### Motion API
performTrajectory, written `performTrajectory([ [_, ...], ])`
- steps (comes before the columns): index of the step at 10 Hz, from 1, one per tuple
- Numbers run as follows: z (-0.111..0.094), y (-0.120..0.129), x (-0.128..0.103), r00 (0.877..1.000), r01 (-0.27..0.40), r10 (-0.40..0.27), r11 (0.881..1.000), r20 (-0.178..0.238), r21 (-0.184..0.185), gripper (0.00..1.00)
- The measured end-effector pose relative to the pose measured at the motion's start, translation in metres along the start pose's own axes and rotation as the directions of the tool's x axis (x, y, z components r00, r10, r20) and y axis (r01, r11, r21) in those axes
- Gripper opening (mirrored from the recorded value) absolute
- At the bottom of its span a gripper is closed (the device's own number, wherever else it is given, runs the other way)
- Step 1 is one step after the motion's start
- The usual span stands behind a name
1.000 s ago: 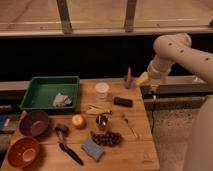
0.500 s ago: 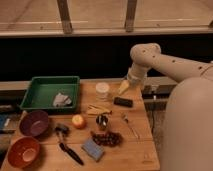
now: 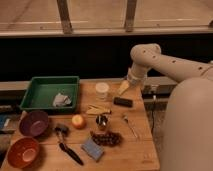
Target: Wipe purple bowl with eraser
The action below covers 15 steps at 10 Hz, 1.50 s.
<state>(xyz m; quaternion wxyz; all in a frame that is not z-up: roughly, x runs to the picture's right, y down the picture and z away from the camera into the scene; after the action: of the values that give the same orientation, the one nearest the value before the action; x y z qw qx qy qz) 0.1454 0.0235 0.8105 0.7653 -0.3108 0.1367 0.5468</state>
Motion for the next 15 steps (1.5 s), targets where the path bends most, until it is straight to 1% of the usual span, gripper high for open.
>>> performTrajectory([
  [1, 0.012, 0.001, -0.001, 1.000, -0.004, 0.004, 1.000, 0.006, 0.004, 0.80],
  [3, 0.045, 0.006, -0.004, 1.000, 0.008, -0.008, 1.000, 0.007, 0.002, 0.80],
  [4, 0.052, 0.007, -0.006, 1.000, 0.015, -0.015, 1.000, 0.002, 0.003, 0.80],
  [5, 0.058, 0.012, -0.014, 0.998, 0.064, -0.064, 0.997, -0.009, 0.030, 0.80],
  [6, 0.064, 0.017, -0.021, 0.994, 0.104, -0.104, 0.993, -0.018, 0.048, 0.80],
  [7, 0.069, 0.021, -0.032, 0.990, 0.139, -0.139, 0.989, -0.017, 0.052, 0.80],
  [8, 0.073, 0.018, -0.034, 0.987, 0.158, -0.157, 0.986, -0.023, 0.060, 0.80],
  [9, 0.083, 0.012, -0.038, 0.983, 0.179, -0.176, 0.982, -0.041, 0.066, 0.80],
  [10, 0.093, 0.011, -0.043, 0.982, 0.186, -0.183, 0.980, -0.052, 0.070, 0.80],
  [12, 0.111, -0.003, -0.047, 0.983, 0.176, -0.171, 0.982, -0.070, 0.071, 0.80],
  [13, 0.123, -0.014, -0.044, 0.984, 0.160, -0.154, 0.985, -0.091, 0.064, 0.80],
  [15, 0.143, -0.021, -0.040, 0.983, 0.142, -0.136, 0.989, -0.126, 0.040, 0.80],
])
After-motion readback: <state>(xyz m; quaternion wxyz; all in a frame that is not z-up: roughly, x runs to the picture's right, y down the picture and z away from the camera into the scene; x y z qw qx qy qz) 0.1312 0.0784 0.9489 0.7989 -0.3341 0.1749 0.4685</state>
